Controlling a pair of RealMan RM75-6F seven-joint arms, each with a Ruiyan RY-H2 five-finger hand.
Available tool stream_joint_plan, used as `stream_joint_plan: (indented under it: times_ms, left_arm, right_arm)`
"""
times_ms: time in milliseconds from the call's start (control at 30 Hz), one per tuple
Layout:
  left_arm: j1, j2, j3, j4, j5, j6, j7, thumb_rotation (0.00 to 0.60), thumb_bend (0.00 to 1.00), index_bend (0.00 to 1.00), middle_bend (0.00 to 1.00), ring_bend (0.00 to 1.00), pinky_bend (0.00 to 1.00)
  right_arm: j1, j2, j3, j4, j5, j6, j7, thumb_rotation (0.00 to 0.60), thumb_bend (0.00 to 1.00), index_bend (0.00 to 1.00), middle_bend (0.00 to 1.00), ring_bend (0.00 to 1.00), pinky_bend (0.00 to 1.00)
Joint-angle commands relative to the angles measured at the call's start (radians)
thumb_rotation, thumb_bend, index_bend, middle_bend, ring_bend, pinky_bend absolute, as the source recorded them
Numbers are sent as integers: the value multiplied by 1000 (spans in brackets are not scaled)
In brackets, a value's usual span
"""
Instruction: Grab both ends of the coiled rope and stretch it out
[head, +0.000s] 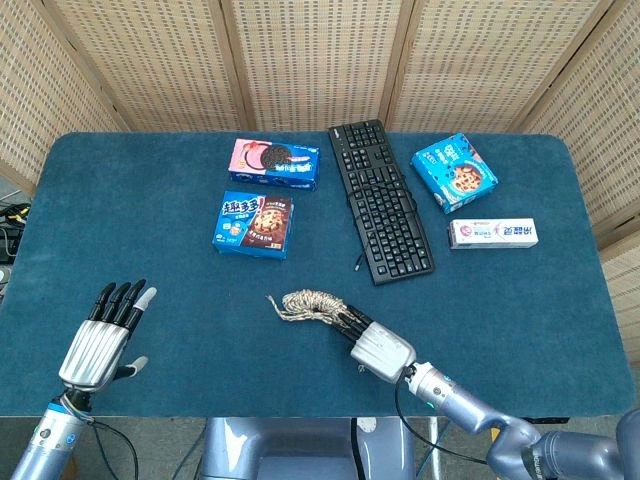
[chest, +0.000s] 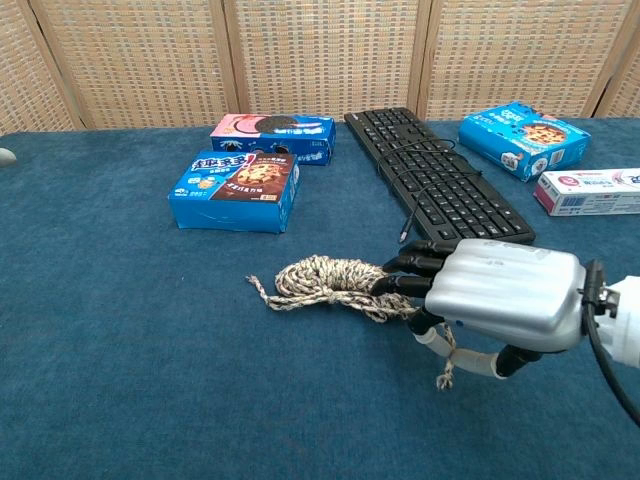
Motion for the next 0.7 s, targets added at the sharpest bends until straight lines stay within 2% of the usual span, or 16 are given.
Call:
stream_joint_plan:
  times_ms: [33,133,300,367,533,700]
  left_arm:
    - [-21,-7,-10,11,-11,-30,15,600,0,0,0,0,0]
    - [-75,-30,-33,33,-17,-99,34,600,0,0,0,0,0]
    - [-182,-101,-75,100,-20,-222,-13,600,0,1,0,0,0]
    - [-205,-118,-83,117,-23,-248,-26,600,0,44,0,0,0]
    - [-279,-187,-115,182,-37,-319,-40,600,51,227,0,0,0]
    - [-339,-255,-142,237,-71,-377,-35,600,141,310,0,0,0]
  right_arm:
    - [-8,22,-8,-7,-20,31,28,600,725,607,86,0,0]
    - [-17,46,-14,-8,-34,62,55,600,726,608,87,0,0]
    - [-24,64,-23,2,-43,81,87,600,724,613,87,0,0]
    - [-25,66,-24,5,-44,83,92,600,724,614,88,0,0]
    - [-26,66,-27,14,-49,88,109,600,724,616,88,0,0]
    - [-24,65,-28,25,-52,87,124,600,726,617,88,0,0]
